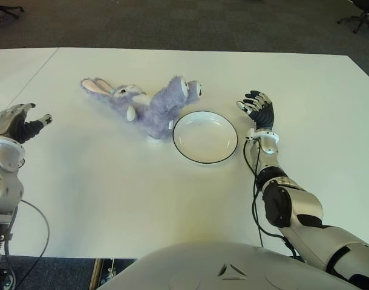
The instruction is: Put the doll into the plate.
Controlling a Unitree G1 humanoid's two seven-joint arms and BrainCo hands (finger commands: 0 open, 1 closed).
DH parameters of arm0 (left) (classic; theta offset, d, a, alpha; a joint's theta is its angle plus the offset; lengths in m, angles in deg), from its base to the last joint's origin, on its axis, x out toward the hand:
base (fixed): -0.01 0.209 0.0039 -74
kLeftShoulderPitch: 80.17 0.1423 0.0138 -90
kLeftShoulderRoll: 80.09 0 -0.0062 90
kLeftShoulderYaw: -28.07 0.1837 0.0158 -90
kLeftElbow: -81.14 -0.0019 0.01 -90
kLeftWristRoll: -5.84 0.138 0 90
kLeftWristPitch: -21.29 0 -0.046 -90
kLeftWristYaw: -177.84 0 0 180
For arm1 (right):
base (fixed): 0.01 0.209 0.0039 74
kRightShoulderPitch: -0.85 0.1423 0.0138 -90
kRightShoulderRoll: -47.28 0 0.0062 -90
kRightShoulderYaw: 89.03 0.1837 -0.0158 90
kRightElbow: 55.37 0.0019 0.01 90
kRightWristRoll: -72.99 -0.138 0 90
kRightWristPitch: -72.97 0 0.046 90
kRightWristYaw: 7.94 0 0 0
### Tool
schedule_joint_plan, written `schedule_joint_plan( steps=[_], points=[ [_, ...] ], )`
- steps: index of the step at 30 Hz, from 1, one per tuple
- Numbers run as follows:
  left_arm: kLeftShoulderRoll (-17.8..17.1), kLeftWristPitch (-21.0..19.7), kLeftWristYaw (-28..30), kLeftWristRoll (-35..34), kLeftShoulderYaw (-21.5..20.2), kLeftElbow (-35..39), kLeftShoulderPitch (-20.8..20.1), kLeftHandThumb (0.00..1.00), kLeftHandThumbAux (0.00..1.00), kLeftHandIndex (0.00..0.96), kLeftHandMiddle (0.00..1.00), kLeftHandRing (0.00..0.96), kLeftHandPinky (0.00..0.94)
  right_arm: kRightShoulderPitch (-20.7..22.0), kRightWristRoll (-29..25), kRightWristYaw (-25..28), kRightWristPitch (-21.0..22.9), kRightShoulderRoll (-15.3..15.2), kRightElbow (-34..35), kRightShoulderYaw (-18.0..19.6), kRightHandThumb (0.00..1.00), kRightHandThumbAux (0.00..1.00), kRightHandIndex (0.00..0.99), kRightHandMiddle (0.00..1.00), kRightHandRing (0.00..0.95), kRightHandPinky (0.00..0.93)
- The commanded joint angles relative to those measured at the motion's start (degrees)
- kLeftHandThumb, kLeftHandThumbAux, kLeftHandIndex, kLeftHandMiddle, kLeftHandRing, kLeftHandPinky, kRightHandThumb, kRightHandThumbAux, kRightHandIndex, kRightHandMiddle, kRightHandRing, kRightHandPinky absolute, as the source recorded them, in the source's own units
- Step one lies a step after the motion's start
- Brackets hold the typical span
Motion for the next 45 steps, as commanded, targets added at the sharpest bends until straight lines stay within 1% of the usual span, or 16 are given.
schedule_joint_plan(
  steps=[1, 5, 7, 9, 10, 11, 13, 17, 19, 24, 27, 31, 34, 37, 39, 45],
  points=[
    [3.3, -4.0, 0.7, 5.0, 6.3, 1.8, -5.2, 0.415, 0.110, 0.000, 0.000, 0.000, 0.000, -14.7, -2.2, -0.3, 8.0, 4.6, -8.6, 1.1, 0.068, 0.859, 0.283, 0.334, 0.343, 0.337],
    [7.5, 0.2, -6.4, 8.8, 12.2, -3.5, -10.7, 0.431, 0.106, 0.000, 0.000, 0.000, 0.000, -14.8, -1.8, -0.8, 7.6, 4.7, -8.6, 0.8, 0.050, 0.857, 0.285, 0.338, 0.348, 0.343],
    [9.1, 4.1, -11.2, 9.9, 14.4, -7.5, -13.2, 0.437, 0.109, 0.000, 0.000, 0.000, 0.000, -14.7, -1.8, -0.8, 7.8, 4.6, -8.6, 0.7, 0.050, 0.858, 0.290, 0.343, 0.352, 0.349],
    [9.5, 7.2, -14.4, 10.3, 15.4, -10.3, -14.8, 0.438, 0.111, 0.000, 0.000, 0.000, 0.000, -14.6, -1.8, -0.8, 8.0, 4.6, -8.6, 0.8, 0.052, 0.858, 0.291, 0.343, 0.352, 0.341],
    [9.5, 10.4, -17.8, 10.7, 16.2, -13.9, -16.7, 0.438, 0.111, 0.000, 0.000, 0.000, 0.000, -14.6, -1.9, -0.7, 8.0, 4.5, -8.6, 0.8, 0.053, 0.857, 0.292, 0.343, 0.352, 0.339],
    [9.3, 12.2, -20.5, 11.7, 16.9, -14.2, -17.5, 0.425, 0.116, 0.000, 0.000, 0.000, 0.000, -14.6, -1.9, -0.5, 7.9, 4.5, -8.6, 0.8, 0.054, 0.855, 0.291, 0.341, 0.348, 0.332],
    [9.2, 14.1, -23.5, 12.9, 17.6, -14.2, -18.2, 0.395, 0.116, 0.000, 0.000, 0.000, 0.000, -14.6, -2.0, -0.3, 7.8, 4.5, -8.6, 0.9, 0.057, 0.851, 0.290, 0.339, 0.342, 0.323],
    [8.9, 19.3, -29.4, 13.4, 18.8, -19.6, -21.7, 0.370, 0.110, 0.000, 0.000, 0.000, 0.000, -14.5, -2.2, -0.2, 7.8, 4.5, -8.6, 1.1, 0.062, 0.856, 0.289, 0.339, 0.342, 0.331],
    [8.8, 21.1, -31.6, 14.0, 19.3, -20.9, -22.9, 0.337, 0.110, 0.000, 0.000, 0.000, 0.000, -14.5, -2.3, -0.1, 8.0, 4.5, -8.6, 1.2, 0.064, 0.866, 0.288, 0.340, 0.346, 0.342],
    [8.4, 24.0, -33.2, 14.3, 19.9, -21.1, -26.6, 0.293, 0.118, 0.000, 0.000, 0.000, 0.000, -14.5, -2.1, -0.2, 8.1, 4.5, -8.6, 1.0, 0.046, 0.865, 0.285, 0.337, 0.344, 0.328],
    [8.4, 25.4, -34.2, 14.5, 20.2, -21.6, -27.9, 0.287, 0.120, 0.000, 0.000, 0.000, 0.000, -14.5, -1.9, -0.2, 8.1, 4.3, -8.6, 0.8, 0.033, 0.862, 0.282, 0.336, 0.342, 0.320],
    [10.2, 32.6, -42.7, 15.0, 23.3, -36.4, -35.7, 0.281, 0.128, 0.000, 0.000, 0.000, 0.000, -14.6, -1.8, -0.3, 8.1, 4.2, -8.7, 0.8, 0.020, 0.856, 0.280, 0.334, 0.340, 0.325],
    [10.8, 36.5, -47.1, 15.1, 24.9, -42.5, -39.2, 0.275, 0.147, 0.000, 0.000, 0.000, 0.000, -14.5, -2.2, -0.5, 8.3, 4.3, -8.7, 1.1, 0.037, 0.853, 0.284, 0.338, 0.342, 0.331],
    [10.7, 38.7, -48.3, 14.7, 25.6, -41.5, -39.4, 0.275, 0.161, 0.000, 0.000, 0.000, 0.000, -14.5, -2.3, -0.5, 8.6, 4.2, -8.7, 1.3, 0.054, 0.857, 0.286, 0.338, 0.342, 0.331],
    [11.0, 40.7, -48.1, 14.5, 26.5, -40.8, -39.8, 0.286, 0.178, 0.000, 0.000, 0.000, 0.000, -14.5, -2.1, -0.6, 8.7, 4.1, -8.7, 1.1, 0.063, 0.862, 0.288, 0.337, 0.343, 0.337],
    [10.9, 44.1, -47.1, 14.4, 28.1, -40.6, -41.2, 0.294, 0.199, 0.000, 0.000, 0.000, 0.000, -14.6, -1.6, -0.5, 8.3, 4.0, -8.7, 0.6, 0.056, 0.863, 0.290, 0.335, 0.341, 0.331]
  ],
)
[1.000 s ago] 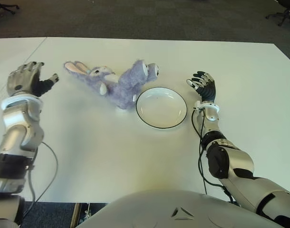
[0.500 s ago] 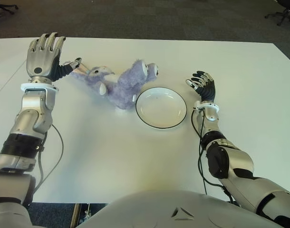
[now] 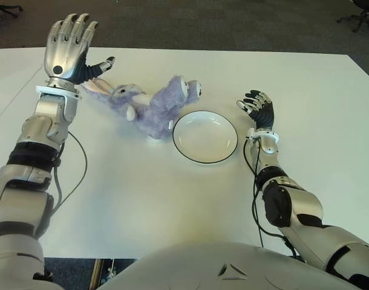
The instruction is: Put the doll into the plate.
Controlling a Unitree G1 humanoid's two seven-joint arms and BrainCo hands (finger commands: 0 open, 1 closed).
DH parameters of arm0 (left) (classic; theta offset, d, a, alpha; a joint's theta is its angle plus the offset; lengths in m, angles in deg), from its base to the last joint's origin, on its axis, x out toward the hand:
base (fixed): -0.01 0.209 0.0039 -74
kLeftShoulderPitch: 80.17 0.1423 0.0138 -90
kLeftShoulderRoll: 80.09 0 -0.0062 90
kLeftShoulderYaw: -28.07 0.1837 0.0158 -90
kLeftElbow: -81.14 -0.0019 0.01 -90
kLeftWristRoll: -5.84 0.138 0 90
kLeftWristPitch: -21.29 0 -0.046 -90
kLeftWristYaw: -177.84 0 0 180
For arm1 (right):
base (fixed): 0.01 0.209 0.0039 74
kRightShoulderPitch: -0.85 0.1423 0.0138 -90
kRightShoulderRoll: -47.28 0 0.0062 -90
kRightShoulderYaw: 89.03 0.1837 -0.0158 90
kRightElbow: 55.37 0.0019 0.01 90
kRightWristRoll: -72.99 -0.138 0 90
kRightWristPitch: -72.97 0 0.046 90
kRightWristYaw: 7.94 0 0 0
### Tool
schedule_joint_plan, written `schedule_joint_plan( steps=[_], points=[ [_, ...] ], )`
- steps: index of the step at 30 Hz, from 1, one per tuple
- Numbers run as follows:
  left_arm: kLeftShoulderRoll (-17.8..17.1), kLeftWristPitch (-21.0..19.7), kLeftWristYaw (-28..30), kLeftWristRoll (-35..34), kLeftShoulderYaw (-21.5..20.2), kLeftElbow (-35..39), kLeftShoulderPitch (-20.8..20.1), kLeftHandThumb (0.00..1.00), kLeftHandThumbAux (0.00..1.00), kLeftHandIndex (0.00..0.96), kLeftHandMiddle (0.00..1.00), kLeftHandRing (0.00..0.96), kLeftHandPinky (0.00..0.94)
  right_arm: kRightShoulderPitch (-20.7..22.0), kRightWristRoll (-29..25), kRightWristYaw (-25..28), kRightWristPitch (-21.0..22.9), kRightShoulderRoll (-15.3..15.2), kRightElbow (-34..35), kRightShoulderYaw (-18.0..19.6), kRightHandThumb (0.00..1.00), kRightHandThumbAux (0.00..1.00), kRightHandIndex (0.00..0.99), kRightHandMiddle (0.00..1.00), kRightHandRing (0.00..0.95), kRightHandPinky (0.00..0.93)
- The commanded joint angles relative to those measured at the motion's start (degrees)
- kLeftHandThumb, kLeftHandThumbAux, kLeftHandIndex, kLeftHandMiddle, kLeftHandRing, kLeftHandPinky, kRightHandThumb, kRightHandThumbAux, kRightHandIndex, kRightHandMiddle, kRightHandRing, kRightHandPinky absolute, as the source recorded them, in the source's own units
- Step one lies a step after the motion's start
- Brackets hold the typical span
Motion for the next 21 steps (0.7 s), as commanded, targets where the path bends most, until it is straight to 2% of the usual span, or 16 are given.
schedule_joint_plan(
  steps=[1, 8, 15, 21],
  points=[
    [1.7, 6.0, -1.5, 2.0, 4.0, -3.3, -2.4, 0.289, 0.205, 0.000, 0.000, 0.000, 0.000, -14.8, -1.6, -0.4, 8.2, 4.0, -8.7, 0.6, 0.053, 0.861, 0.287, 0.334, 0.339, 0.324],
    [1.5, 7.4, -1.8, 2.4, 4.8, -5.0, -3.6, 0.274, 0.204, 0.000, 0.000, 0.000, 0.000, -14.7, -1.5, -0.6, 8.3, 3.9, -8.7, 0.6, 0.054, 0.862, 0.282, 0.336, 0.348, 0.355],
    [1.3, 8.1, -1.4, 2.3, 5.3, -6.3, -4.2, 0.264, 0.199, 0.000, 0.000, 0.000, 0.000, -14.7, -1.4, -0.7, 8.1, 3.8, -8.7, 0.5, 0.040, 0.850, 0.274, 0.334, 0.346, 0.348],
    [1.0, 11.1, -1.7, 2.2, 6.7, -9.1, -4.5, 0.247, 0.194, 0.000, 0.000, 0.000, 0.000, -14.7, -1.6, -0.4, 8.3, 3.8, -8.7, 0.7, 0.035, 0.847, 0.271, 0.334, 0.348, 0.345]
  ],
)
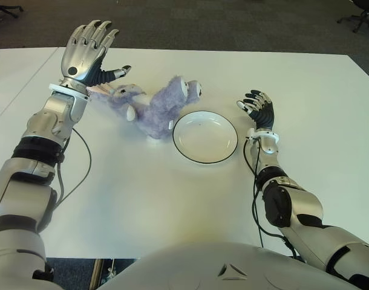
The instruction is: Put the doll into the plate.
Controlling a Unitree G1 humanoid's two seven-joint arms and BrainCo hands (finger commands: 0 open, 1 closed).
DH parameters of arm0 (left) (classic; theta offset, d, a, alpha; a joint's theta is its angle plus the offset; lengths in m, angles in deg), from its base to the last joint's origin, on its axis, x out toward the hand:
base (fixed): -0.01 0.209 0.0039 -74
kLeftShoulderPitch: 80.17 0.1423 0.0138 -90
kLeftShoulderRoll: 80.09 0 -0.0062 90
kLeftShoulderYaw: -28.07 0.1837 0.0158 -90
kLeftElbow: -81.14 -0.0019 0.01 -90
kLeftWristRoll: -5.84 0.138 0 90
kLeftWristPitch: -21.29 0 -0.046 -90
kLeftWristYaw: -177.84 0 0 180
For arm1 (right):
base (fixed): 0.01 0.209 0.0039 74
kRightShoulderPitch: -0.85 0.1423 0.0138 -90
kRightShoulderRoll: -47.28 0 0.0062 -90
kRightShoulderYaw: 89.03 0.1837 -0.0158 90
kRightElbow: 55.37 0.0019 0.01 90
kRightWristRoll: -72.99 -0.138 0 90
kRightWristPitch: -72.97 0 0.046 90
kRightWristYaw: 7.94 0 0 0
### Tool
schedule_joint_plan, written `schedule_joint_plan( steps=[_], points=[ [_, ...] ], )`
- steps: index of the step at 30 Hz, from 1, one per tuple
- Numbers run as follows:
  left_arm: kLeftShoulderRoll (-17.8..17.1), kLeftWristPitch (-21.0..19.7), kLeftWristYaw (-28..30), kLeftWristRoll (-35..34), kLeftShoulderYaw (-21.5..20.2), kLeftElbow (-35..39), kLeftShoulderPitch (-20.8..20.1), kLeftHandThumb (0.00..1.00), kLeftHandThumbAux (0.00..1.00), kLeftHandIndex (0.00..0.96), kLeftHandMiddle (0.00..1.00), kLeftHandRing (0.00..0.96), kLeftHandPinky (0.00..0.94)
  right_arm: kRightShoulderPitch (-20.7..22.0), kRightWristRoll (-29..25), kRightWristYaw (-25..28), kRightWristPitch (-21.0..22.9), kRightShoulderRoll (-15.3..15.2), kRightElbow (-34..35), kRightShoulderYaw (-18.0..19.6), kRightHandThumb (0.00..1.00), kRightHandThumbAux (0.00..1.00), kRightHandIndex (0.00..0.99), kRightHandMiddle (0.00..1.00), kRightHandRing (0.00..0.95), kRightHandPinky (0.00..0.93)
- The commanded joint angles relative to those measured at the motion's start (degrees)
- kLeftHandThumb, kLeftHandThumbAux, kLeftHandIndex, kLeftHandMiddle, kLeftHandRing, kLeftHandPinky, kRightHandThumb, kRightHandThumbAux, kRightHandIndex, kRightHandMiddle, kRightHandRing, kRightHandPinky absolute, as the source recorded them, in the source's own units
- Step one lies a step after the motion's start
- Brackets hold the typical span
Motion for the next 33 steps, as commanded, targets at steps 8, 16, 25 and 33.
schedule_joint_plan(
  steps=[8, 16, 25, 33],
  points=[
    [0.9, 9.9, -1.9, 3.8, 6.7, -8.6, -1.8, 0.284, 0.159, 0.000, 0.000, 0.000, 0.000, -14.5, -1.5, -0.8, 8.8, 3.6, -8.7, 0.6, 0.024, 0.855, 0.278, 0.335, 0.350, 0.354],
    [2.9, 12.4, 0.2, 5.5, 11.1, -12.1, -1.5, 0.280, 0.152, 0.000, 0.000, 0.000, 0.000, -14.5, -2.0, -0.1, 8.4, 3.8, -8.7, 1.1, 0.046, 0.857, 0.277, 0.332, 0.343, 0.331],
    [3.3, 14.8, 5.8, 4.7, 13.5, -14.8, -1.9, 0.340, 0.162, 0.000, 0.000, 0.000, 0.000, -14.6, -1.8, 0.0, 8.5, 3.5, -8.7, 0.9, 0.048, 0.855, 0.280, 0.335, 0.347, 0.347],
    [4.8, 16.8, 11.6, 1.7, 13.9, -18.5, -2.1, 0.377, 0.190, 0.000, 0.000, 0.000, 0.000, -14.7, -2.4, 0.6, 8.3, 3.6, -8.6, 1.4, 0.045, 0.863, 0.280, 0.337, 0.346, 0.348]
  ],
)
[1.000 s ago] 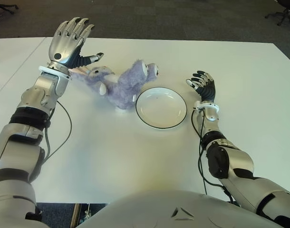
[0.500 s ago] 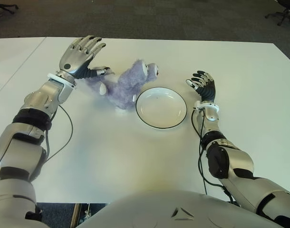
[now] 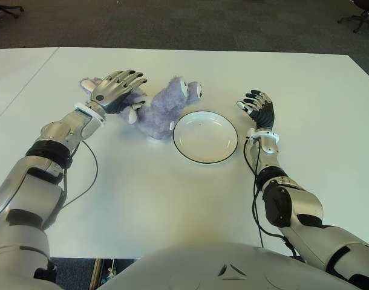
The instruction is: Put the doll into the plate.
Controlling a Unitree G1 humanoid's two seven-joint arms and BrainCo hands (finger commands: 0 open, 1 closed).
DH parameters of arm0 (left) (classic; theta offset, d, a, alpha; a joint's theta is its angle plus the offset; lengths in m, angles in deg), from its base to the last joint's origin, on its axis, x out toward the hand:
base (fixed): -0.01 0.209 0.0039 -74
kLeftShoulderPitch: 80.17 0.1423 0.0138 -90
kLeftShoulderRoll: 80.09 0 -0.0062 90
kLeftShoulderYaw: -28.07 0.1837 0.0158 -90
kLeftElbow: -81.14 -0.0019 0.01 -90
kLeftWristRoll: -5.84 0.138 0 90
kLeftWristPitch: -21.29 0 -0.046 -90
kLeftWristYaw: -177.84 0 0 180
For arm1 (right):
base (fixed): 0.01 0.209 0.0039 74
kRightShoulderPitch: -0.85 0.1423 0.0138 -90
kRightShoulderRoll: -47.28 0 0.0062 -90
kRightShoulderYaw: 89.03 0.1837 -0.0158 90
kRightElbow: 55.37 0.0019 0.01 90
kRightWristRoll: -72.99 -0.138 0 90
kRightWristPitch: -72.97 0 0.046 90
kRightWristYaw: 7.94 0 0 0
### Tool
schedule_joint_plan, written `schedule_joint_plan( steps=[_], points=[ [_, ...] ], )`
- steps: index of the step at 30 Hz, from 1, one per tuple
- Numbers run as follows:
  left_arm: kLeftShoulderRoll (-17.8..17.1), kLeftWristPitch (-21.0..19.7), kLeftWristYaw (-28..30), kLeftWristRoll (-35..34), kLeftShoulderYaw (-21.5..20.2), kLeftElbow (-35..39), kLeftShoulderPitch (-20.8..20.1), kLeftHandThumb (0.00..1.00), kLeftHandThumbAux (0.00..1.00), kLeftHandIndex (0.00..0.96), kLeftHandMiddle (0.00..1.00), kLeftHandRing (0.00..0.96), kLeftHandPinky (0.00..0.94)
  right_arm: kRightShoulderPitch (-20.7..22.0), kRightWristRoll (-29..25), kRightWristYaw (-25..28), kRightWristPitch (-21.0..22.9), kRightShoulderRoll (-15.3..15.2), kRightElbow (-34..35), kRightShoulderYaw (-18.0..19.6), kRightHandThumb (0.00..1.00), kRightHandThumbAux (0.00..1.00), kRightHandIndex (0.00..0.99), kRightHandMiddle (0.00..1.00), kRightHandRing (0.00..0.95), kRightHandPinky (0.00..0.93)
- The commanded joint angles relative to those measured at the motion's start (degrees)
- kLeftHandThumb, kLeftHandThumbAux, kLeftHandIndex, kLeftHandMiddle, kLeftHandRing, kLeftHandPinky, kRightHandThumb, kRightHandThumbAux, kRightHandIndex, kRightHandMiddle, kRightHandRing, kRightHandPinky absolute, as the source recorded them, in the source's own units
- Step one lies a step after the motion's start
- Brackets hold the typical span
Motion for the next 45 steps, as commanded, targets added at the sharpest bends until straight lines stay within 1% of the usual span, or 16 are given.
schedule_joint_plan(
  steps=[1, 8, 11, 14, 15, 18, 22, 24, 26, 31, 32, 36, 38, 45],
  points=[
    [2.8, 2.0, 7.2, 0.0, 2.7, -4.8, 0.2, 0.378, 0.192, 0.000, 0.000, 0.000, 0.000, -14.7, -2.3, 0.3, 8.2, 3.6, -8.6, 1.3, 0.049, 0.864, 0.280, 0.338, 0.347, 0.351],
    [4.0, 2.3, 8.1, -0.8, 3.0, -6.9, 0.1, 0.370, 0.207, 0.000, 0.000, 0.000, 0.000, -14.8, -2.1, 0.1, 8.3, 3.6, -8.6, 1.2, 0.056, 0.863, 0.286, 0.340, 0.349, 0.349],
    [7.1, 0.6, 7.0, -0.6, 3.7, -9.9, 0.3, 0.358, 0.218, 0.000, 0.000, 0.000, 0.000, -14.7, -2.2, -0.1, 8.2, 3.7, -8.6, 1.2, 0.061, 0.861, 0.286, 0.339, 0.348, 0.347],
    [8.5, -0.1, 6.2, -0.6, 3.9, -11.6, 0.4, 0.353, 0.232, 0.000, 0.000, 0.000, 0.000, -14.7, -1.9, -0.4, 8.0, 3.7, -8.6, 1.0, 0.063, 0.859, 0.283, 0.340, 0.352, 0.355],
    [9.5, -0.7, 5.4, -0.7, 3.9, -12.9, 0.6, 0.352, 0.236, 0.000, 0.000, 0.000, 0.000, -14.7, -2.1, -0.3, 8.0, 3.7, -8.6, 1.1, 0.056, 0.859, 0.282, 0.340, 0.352, 0.351],
    [11.8, -2.2, 3.8, -0.6, 4.2, -15.9, 0.8, 0.336, 0.268, 0.000, 0.000, 0.000, 0.000, -14.7, -2.5, 0.2, 8.1, 3.7, -8.6, 1.5, 0.078, 0.870, 0.285, 0.342, 0.356, 0.349],
    [15.7, -5.9, 2.7, -1.1, 4.1, -21.9, 0.9, 0.332, 0.281, 0.000, 0.000, 0.000, 0.008, -14.6, -3.3, 0.6, 8.1, 3.7, -8.5, 2.2, 0.098, 0.871, 0.291, 0.342, 0.356, 0.360],
    [17.0, -7.2, 3.5, -2.0, 3.6, -23.6, 0.8, 0.333, 0.284, 0.000, 0.000, 0.000, 0.014, -14.7, -3.2, 0.5, 7.8, 3.7, -8.5, 2.2, 0.097, 0.865, 0.291, 0.342, 0.355, 0.358],
    [17.8, -8.1, 5.0, -3.1, 2.9, -24.4, 0.4, 0.342, 0.291, 0.000, 0.000, 0.000, 0.012, -14.8, -2.9, 0.1, 7.7, 3.6, -8.5, 1.8, 0.084, 0.859, 0.290, 0.340, 0.349, 0.334],
    [19.5, -10.2, 7.6, -5.0, 2.3, -26.1, -0.8, 0.339, 0.304, 0.000, 0.000, 0.000, 0.109, -14.8, -2.6, -0.4, 8.2, 3.3, -8.5, 1.4, 0.090, 0.866, 0.291, 0.340, 0.350, 0.349],
    [19.8, -10.6, 8.1, -5.4, 2.1, -26.5, -1.0, 0.346, 0.305, 0.000, 0.000, 0.028, 0.132, -14.8, -2.7, -0.5, 8.3, 3.3, -8.5, 1.4, 0.090, 0.863, 0.289, 0.340, 0.352, 0.349],
    [20.8, -12.7, 10.1, -6.8, 1.5, -27.6, -1.5, 0.350, 0.302, 0.000, 0.000, 0.072, 0.158, -14.8, -2.9, -0.3, 8.1, 3.3, -8.5, 1.5, 0.088, 0.858, 0.287, 0.339, 0.351, 0.341],
    [21.1, -13.6, 11.2, -7.4, 1.3, -28.1, -1.2, 0.340, 0.294, 0.000, 0.000, 0.130, 0.128, -14.9, -2.9, -0.1, 8.0, 3.3, -8.5, 1.5, 0.089, 0.861, 0.291, 0.337, 0.345, 0.340],
    [21.2, -15.2, 14.3, -9.0, 1.2, -28.6, -0.9, 0.320, 0.288, 0.000, 0.000, 0.166, 0.080, -15.0, -3.7, 0.1, 7.7, 3.4, -8.4, 2.0, 0.116, 0.866, 0.298, 0.342, 0.354, 0.368]
  ],
)
